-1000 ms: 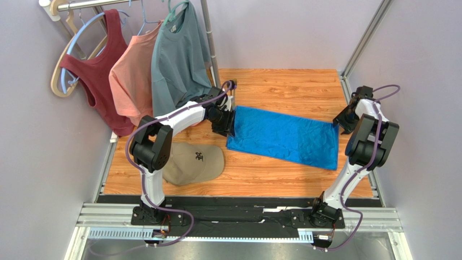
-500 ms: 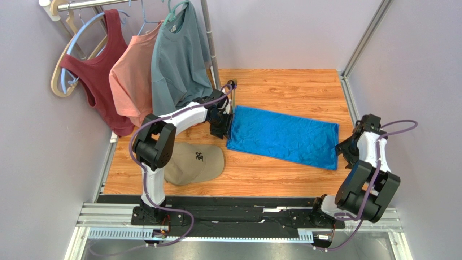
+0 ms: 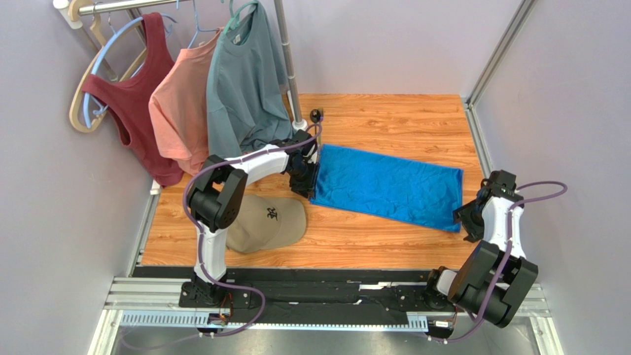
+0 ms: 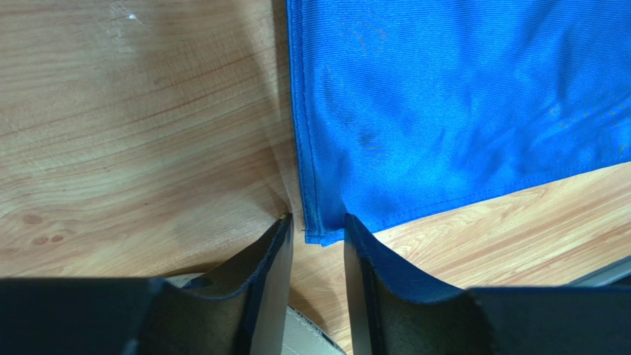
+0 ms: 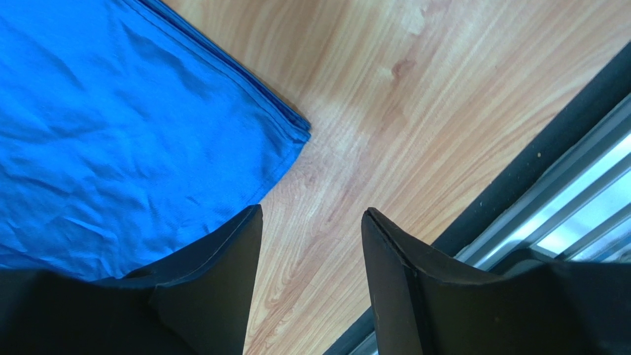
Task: Fold the napkin into a case and place the utensils inside
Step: Smooth out the rectangle-folded napkin at the center of the board.
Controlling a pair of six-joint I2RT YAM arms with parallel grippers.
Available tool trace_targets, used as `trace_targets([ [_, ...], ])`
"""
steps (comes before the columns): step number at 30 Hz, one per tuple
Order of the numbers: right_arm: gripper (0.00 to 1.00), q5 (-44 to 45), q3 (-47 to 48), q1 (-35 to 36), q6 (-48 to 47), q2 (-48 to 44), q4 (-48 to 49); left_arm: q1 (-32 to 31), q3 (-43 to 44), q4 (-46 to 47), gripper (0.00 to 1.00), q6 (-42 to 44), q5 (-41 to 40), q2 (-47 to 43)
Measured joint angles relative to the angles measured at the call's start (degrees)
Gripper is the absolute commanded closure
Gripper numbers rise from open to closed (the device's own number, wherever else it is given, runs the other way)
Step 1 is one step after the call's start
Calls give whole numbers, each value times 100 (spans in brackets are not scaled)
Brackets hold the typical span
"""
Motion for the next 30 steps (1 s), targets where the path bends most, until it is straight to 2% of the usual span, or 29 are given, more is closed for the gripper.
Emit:
trace_targets([
  [3,45,17,-72,0,111,-133,-85,7,-17,22,70,-33,2,0],
  [6,46,66,-76,0,203,-245,-90,9,-26,37,93,-42,-11,0],
  [9,48,136,-146,0,304,-334,-72,7,-31,35,100,-42,-50,0],
  [17,51,280,-614,-2,719,-743,-81,7,105,-203,100,57,-28,-90],
  [23,53,577,-826,-2,883,-1097,-59,7,737,-389,100,109,317,-236],
  [30,53,610,-962,0,789,-750,579,7,911,-400,100,83,739,-212],
])
